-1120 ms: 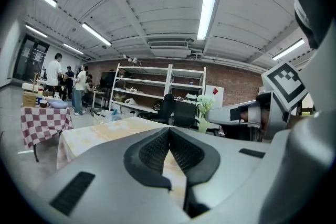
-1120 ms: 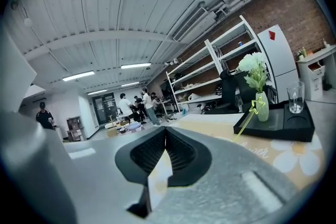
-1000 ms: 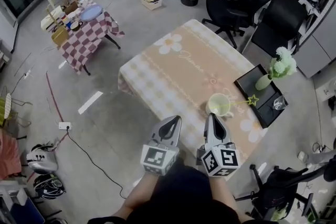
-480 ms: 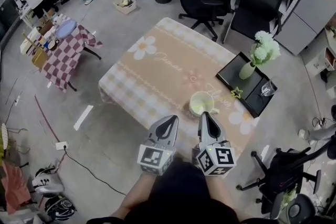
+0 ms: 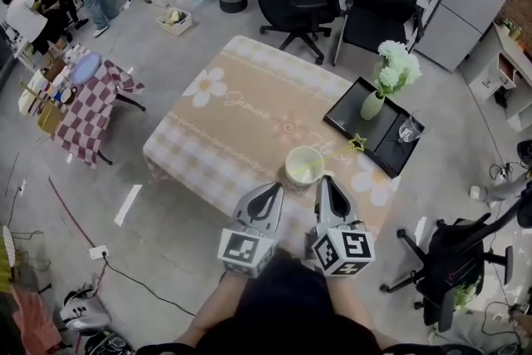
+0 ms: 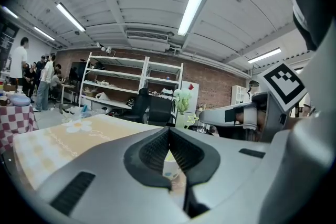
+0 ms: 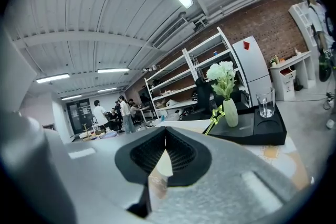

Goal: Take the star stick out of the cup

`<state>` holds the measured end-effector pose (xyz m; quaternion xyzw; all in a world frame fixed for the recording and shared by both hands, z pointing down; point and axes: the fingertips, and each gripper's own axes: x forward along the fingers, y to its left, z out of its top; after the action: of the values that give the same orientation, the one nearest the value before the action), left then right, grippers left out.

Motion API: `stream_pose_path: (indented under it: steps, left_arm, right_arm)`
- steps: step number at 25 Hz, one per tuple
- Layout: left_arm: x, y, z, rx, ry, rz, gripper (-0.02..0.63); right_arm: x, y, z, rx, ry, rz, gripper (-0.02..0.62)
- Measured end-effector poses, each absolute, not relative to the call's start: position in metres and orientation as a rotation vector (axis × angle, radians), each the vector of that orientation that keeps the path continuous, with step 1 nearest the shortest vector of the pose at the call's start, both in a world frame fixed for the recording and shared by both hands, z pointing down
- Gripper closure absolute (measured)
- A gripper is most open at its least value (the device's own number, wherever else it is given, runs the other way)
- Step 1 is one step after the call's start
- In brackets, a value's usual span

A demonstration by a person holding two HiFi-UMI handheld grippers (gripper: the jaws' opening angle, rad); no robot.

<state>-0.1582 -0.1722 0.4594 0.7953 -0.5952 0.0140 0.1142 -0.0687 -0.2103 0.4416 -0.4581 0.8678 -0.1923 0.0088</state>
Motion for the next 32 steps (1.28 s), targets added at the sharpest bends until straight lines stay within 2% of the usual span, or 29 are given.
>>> stream_pose_path:
  steps: [29, 32]
  left_arm:
    - [-0.143, -0.262, 0.434, 2.526, -1.452, 0.053, 0.597]
    - [-0.141, -0.266, 0.436, 2.531, -1.438, 0.064, 0.597]
  right_arm:
    - [0.002, -0.252, 0.428, -1.899, 2.336, -0.568, 0.594]
    - [0.004, -0.253, 0.431, -1.909, 2.321, -0.592, 0.567]
